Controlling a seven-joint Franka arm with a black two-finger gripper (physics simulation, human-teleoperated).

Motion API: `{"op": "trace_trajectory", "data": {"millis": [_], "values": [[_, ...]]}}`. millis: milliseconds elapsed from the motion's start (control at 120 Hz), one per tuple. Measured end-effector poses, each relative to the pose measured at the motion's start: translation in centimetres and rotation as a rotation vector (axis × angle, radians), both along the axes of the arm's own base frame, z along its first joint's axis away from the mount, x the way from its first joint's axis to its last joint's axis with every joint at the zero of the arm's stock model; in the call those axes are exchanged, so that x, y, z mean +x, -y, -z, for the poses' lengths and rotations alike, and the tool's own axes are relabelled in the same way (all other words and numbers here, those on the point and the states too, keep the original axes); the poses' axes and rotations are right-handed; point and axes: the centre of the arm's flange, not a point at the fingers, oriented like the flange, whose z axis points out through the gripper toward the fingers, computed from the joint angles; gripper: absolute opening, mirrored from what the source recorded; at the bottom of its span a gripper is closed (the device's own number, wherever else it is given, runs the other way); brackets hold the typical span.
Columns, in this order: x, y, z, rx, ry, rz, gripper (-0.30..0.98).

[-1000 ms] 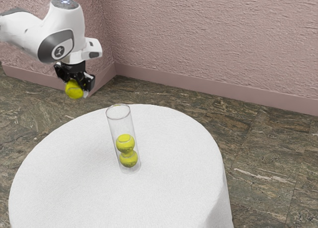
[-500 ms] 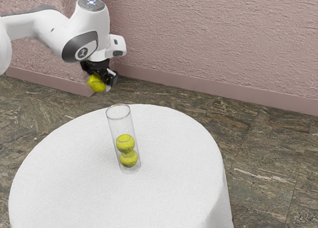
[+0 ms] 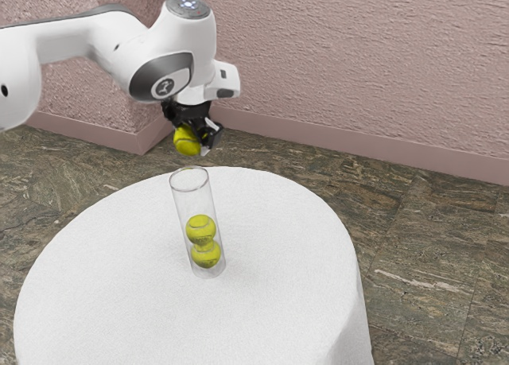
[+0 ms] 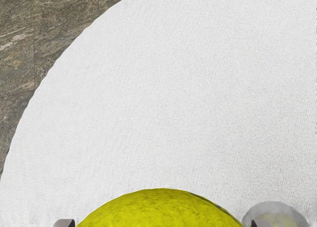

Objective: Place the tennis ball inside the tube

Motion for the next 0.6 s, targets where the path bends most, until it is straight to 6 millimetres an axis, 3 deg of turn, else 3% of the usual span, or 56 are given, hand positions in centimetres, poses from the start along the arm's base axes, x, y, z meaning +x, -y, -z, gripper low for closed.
{"op": "trace_trajectory", "data": {"millis": [133, 600], "values": [[-0.9, 1.4, -0.2, 0.003, -0.033, -0.028, 0.37], [-3.8, 2.8, -0.9, 0.023, -0.108, -0.175, 0.37]]}}
